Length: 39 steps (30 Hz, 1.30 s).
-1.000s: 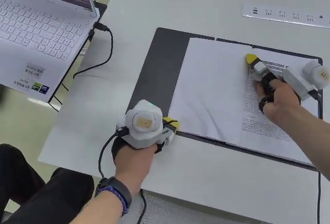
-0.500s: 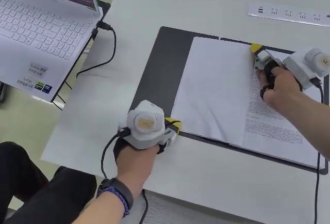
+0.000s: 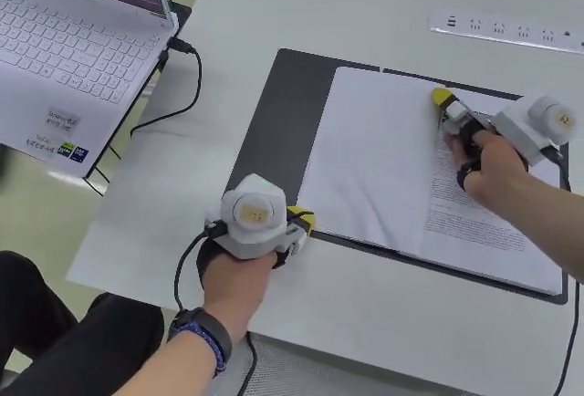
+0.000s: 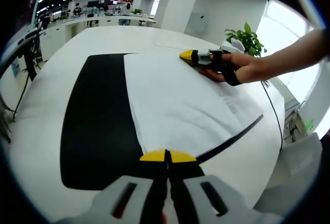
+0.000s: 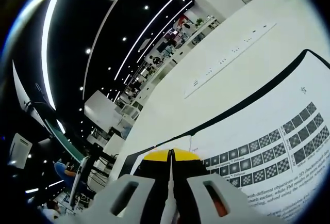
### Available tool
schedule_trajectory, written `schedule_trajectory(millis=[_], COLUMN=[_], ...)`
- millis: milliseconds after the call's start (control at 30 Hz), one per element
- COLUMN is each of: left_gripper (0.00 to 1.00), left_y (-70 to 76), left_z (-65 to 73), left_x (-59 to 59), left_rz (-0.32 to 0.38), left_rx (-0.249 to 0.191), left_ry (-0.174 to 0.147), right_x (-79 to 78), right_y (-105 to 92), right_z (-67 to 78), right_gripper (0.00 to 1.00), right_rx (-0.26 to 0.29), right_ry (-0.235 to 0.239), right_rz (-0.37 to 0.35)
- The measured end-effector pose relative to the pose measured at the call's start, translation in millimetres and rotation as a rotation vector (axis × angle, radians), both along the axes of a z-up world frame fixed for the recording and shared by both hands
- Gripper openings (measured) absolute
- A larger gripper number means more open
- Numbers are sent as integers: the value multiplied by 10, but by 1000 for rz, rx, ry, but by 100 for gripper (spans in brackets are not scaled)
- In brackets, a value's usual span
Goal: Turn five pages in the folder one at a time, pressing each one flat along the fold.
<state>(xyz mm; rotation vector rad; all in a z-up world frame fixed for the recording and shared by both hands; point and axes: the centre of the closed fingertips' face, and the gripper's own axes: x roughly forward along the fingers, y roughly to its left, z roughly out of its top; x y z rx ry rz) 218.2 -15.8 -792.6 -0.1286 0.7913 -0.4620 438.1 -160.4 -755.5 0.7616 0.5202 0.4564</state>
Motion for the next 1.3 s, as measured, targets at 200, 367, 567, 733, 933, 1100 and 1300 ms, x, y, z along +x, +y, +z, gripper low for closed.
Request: schedule_trajectory(millis=[200,367,567,733,933,1100,1300], left_gripper=[0,0,0,0,0,0,0], left_y=[-1,-3,-5,-4,-4,-7,-7], left_z=[0,-7,-1,3,8,14,18], left_x=[2,5,1,-3,-2,-7,-7], left_rz=[1,3,-2,-2,-4,-6,-9], left_rx=[-8,-4,-6,-6,-6,-7,-2], left_ry=[-3,-7,-8,-13,-13,-15,-16], right_x=[-157,-282,-419,-570,-774,-904,-1076], right_y=[-17,-18,5,3,7,8,-8], right_z=[-42,-49,-50,-39,-30,-21,-26], right_gripper=[0,0,0,0,0,0,0], right_rx=[-9,-7,-28,-19,-17,-20,-13], right_ry=[-8,-10,-13,-12,-21,-24,-23], right_rz=[28,38,51,50,66,81,84])
